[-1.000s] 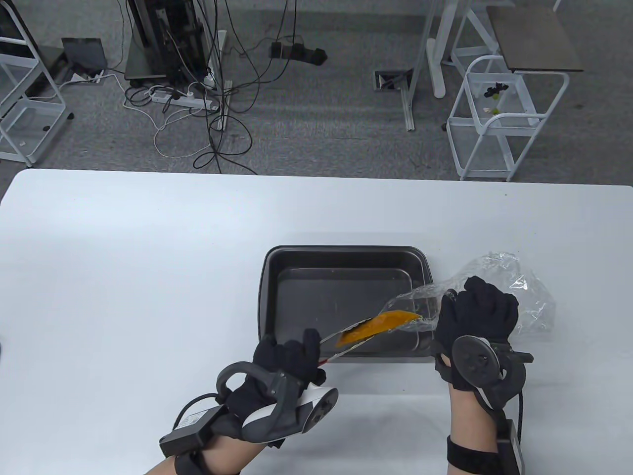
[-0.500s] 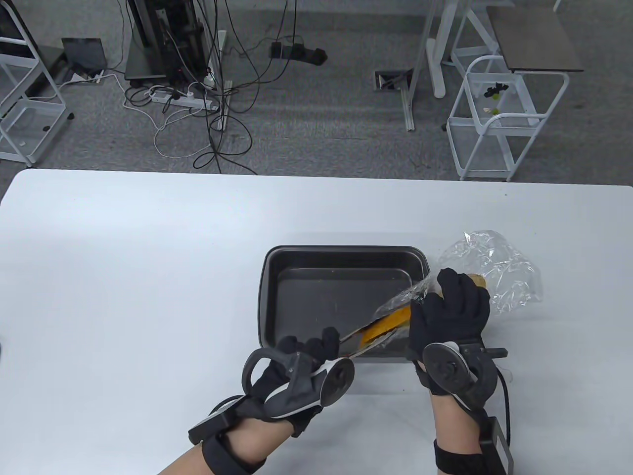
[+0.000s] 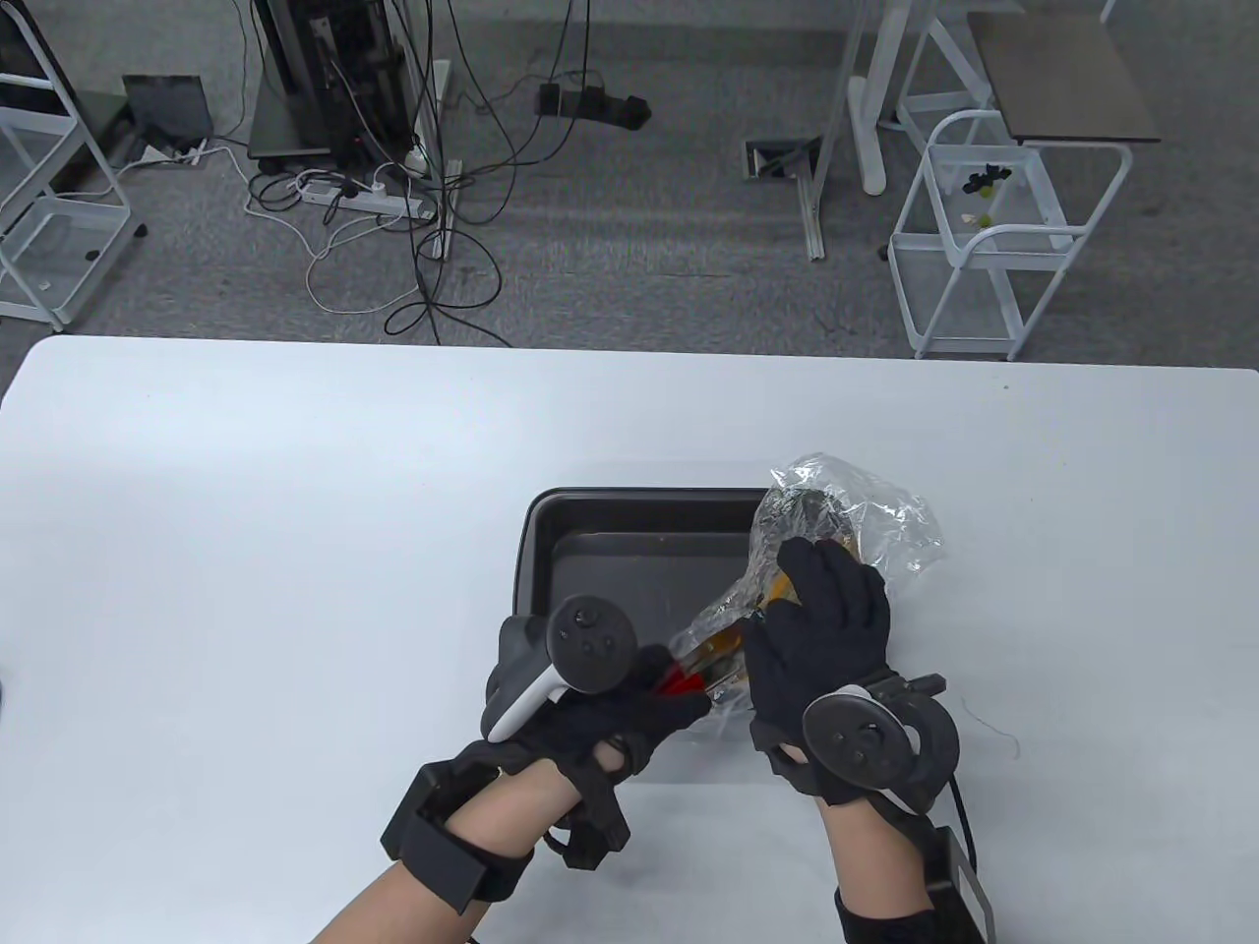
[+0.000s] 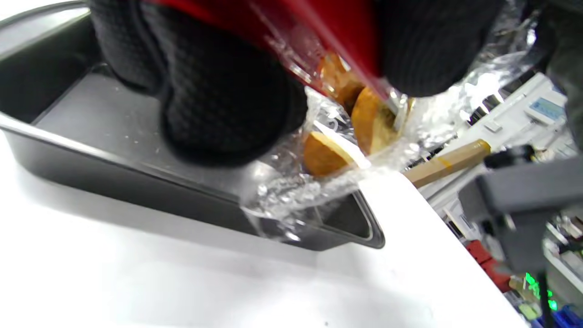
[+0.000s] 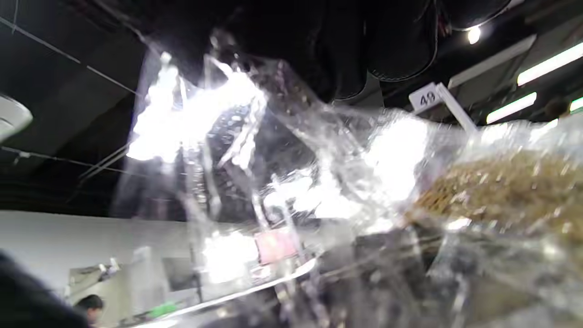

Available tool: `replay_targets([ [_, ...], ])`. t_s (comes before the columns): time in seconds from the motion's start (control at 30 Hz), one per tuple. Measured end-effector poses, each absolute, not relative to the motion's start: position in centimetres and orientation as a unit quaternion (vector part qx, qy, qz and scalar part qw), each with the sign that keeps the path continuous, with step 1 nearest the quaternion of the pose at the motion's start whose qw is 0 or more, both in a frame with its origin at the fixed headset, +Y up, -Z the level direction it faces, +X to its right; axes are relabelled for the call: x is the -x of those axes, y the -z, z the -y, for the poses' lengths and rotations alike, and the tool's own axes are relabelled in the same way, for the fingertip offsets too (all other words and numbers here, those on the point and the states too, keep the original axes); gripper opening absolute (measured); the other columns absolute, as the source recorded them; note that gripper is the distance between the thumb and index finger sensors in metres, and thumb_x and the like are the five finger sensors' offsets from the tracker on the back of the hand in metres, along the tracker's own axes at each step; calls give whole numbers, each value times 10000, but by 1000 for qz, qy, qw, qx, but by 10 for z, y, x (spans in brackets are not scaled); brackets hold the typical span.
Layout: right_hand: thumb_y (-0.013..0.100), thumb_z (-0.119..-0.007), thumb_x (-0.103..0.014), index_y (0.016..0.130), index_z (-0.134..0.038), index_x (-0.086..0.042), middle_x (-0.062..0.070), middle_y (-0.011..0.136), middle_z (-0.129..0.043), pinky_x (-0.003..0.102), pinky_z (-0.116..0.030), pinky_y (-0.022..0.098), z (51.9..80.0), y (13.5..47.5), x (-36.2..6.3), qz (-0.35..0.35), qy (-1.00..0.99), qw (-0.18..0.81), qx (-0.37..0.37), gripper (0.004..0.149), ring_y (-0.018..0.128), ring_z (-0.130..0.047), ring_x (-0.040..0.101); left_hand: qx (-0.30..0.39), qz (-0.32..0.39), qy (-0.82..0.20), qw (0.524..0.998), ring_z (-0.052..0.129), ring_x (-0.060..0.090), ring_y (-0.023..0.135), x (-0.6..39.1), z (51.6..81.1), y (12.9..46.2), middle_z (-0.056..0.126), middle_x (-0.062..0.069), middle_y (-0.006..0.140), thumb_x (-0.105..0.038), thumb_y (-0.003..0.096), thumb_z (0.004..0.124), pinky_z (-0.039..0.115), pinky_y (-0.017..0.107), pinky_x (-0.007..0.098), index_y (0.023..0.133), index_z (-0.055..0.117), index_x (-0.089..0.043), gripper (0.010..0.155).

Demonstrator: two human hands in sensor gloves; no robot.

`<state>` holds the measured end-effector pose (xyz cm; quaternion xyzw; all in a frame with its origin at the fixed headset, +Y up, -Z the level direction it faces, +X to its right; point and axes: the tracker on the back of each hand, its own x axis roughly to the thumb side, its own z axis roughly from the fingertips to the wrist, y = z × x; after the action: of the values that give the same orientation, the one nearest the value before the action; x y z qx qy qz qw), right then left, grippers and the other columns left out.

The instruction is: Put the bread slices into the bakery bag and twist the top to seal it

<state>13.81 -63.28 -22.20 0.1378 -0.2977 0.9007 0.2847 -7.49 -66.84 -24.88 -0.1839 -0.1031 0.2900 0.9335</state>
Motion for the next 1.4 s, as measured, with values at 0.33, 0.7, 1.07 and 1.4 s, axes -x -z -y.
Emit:
replay_targets([
  [0.33,456,-839,-320,498,-947,81,302,997,-767,752,-475,645,638,231,-138,202,-874,403,-181,418,900,-670,610,250,89,-281,923,1128,173,329,54,661,263,1073,115,668,-653,453,842,888,571,404,911,840,-48,759],
  [0.7,464,-840,-298,485,-925,122,330,1038,-679,759,-413,650,643,240,-147,103,-803,551,-204,429,930,-575,639,345,40,-347,871,1128,163,332,43,680,287,1050,139,684,-680,492,741,889,563,401,957,777,-13,814],
  [1.07,466,-845,-304,504,-929,110,326,1037,-691,778,-386,648,635,238,-158,156,-872,426,-183,424,934,-557,646,361,66,-352,861,1128,176,373,35,686,282,1012,163,738,-730,490,685,875,574,415,993,712,0,887],
  [1.4,464,-849,-308,517,-930,102,320,1040,-696,781,-372,653,627,234,-167,192,-895,366,-169,421,942,-552,641,338,88,-302,887,1137,202,382,45,657,256,1008,196,758,-728,486,681,875,570,435,997,700,6,894],
])
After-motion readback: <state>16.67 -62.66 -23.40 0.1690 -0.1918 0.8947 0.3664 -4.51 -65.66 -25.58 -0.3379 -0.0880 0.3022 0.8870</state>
